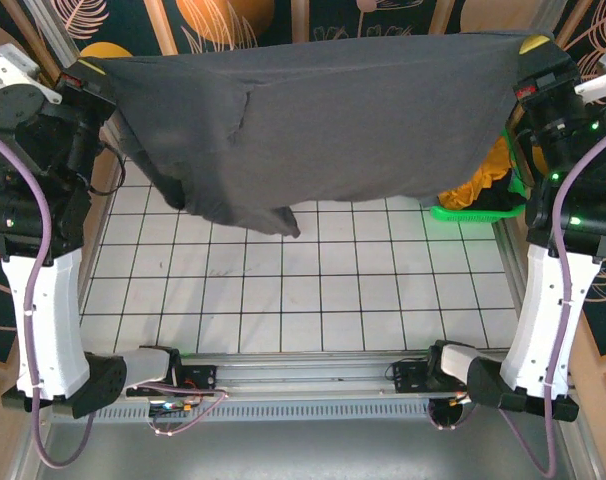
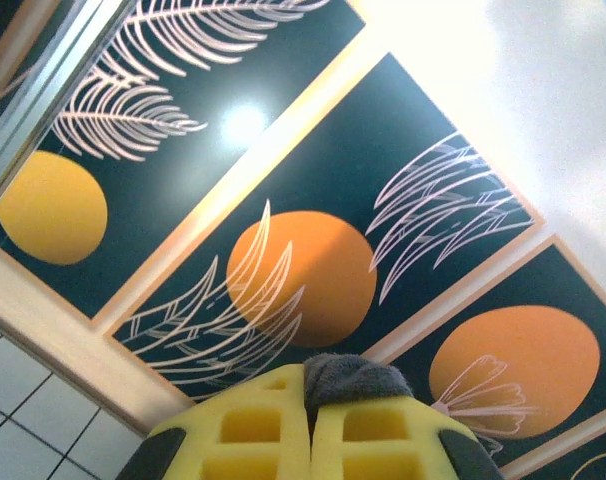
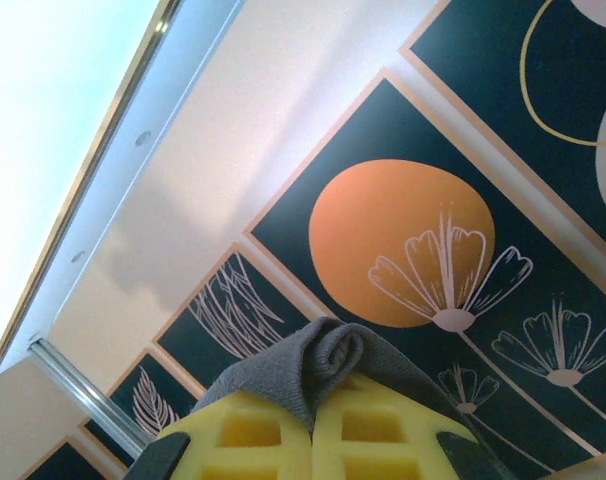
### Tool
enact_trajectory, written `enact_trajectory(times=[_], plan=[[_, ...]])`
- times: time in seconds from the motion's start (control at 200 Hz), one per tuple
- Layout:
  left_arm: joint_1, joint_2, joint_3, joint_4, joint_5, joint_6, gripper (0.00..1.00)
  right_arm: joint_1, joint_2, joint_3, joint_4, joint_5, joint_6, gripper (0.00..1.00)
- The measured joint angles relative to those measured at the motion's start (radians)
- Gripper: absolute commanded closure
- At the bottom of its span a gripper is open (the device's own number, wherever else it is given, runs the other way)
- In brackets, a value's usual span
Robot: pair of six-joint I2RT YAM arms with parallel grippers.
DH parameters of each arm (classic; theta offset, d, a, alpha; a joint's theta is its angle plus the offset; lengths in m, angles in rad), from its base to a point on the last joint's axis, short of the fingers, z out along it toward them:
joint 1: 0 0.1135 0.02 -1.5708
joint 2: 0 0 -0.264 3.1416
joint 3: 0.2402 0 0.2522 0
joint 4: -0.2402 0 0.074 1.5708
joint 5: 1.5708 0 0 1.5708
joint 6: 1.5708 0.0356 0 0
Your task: Fold and stack the t-shirts
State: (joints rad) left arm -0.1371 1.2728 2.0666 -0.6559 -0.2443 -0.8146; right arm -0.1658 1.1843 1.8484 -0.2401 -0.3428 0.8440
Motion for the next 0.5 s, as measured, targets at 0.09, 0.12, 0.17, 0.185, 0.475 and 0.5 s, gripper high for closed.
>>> enact_trajectory(times=[0.09, 0.12, 0.17, 0.185, 0.475, 0.5], plan=[[0.001, 0.045, 0.051, -0.008, 0.012, -0.005, 1.00, 0.002, 0.014, -0.027, 0.027, -0.020, 0.016, 1.00], [0.002, 0.069, 0.072, -0.010, 0.018, -0.007, 1.00, 0.006, 0.028, -0.039, 0.035, -0.026, 0.024, 1.00], [0.004, 0.119, 0.102, -0.013, 0.027, -0.013, 1.00, 0.018, 0.061, -0.048, 0.040, -0.032, 0.034, 1.00], [0.005, 0.135, 0.108, -0.014, 0.029, -0.013, 1.00, 0.022, 0.074, -0.050, 0.043, -0.034, 0.035, 1.00], [0.088, 0.461, 0.127, -0.053, 0.156, -0.043, 1.00, 0.125, 0.453, 0.037, 0.001, -0.087, 0.074, 1.00], [0.103, 0.493, 0.151, -0.061, 0.172, -0.048, 1.00, 0.129, 0.487, 0.060, -0.009, -0.097, 0.079, 1.00]])
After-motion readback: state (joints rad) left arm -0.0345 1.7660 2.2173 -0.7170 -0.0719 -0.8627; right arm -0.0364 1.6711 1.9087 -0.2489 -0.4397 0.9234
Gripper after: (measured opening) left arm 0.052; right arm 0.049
